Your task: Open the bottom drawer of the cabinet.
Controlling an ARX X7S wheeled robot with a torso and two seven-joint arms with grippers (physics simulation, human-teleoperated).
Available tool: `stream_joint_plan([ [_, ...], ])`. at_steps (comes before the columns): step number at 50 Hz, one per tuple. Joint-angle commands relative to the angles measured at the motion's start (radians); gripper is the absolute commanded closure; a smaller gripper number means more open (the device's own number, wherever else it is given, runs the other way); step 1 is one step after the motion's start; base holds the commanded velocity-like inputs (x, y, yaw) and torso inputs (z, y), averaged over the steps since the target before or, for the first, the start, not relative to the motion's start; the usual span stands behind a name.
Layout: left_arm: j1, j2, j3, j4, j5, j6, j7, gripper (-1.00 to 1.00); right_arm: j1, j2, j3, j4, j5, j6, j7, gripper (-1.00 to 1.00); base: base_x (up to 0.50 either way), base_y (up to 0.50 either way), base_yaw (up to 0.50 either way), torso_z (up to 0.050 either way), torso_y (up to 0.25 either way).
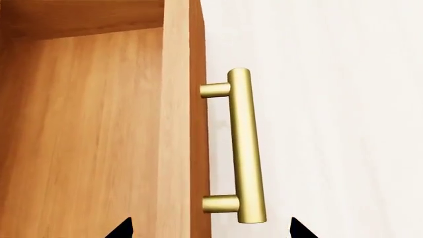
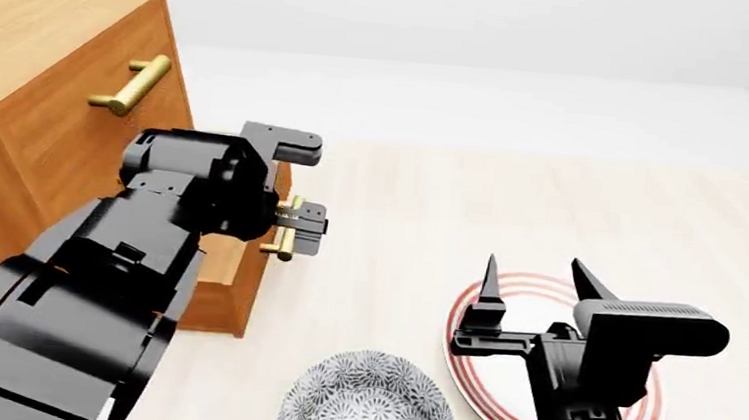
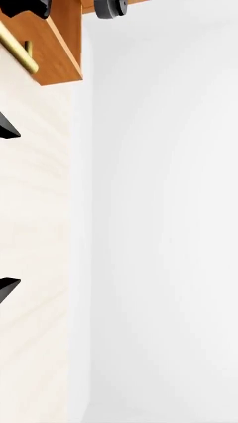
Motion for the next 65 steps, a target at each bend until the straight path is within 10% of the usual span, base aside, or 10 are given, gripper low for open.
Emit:
stream_joint_plan([
  [1,0.020,0.001,-0.023,-0.001,0.027,-0.006,0.012,-1.00,0.002,0.005,-0.001,-0.004,0.005,0.003,0.006,-1.00,0.00,0.00,0.00,0.000,0.000],
  [15,0.027,0.001,-0.016,-0.001,0.025,-0.014,0.046,-1.00,0.006,0.009,-0.004,-0.004,0.009,0.003,0.011,-1.00,0.00,0.00,0.00,0.000,0.000],
  [35,0.001,0.001,0.511,0.028,-0.486,0.083,0.146,-1.00,0.000,0.013,-0.008,0.008,0.011,-0.013,0.015,-1.00,0.00,0.00,0.00,0.000,0.000],
  [65,-0.004,0.001,0.929,0.217,-1.044,0.206,0.173,-1.00,-0.015,0.034,0.006,-0.024,0.028,-0.009,0.032,-1.00,0.00,0.00,0.00,0.000,0.000],
])
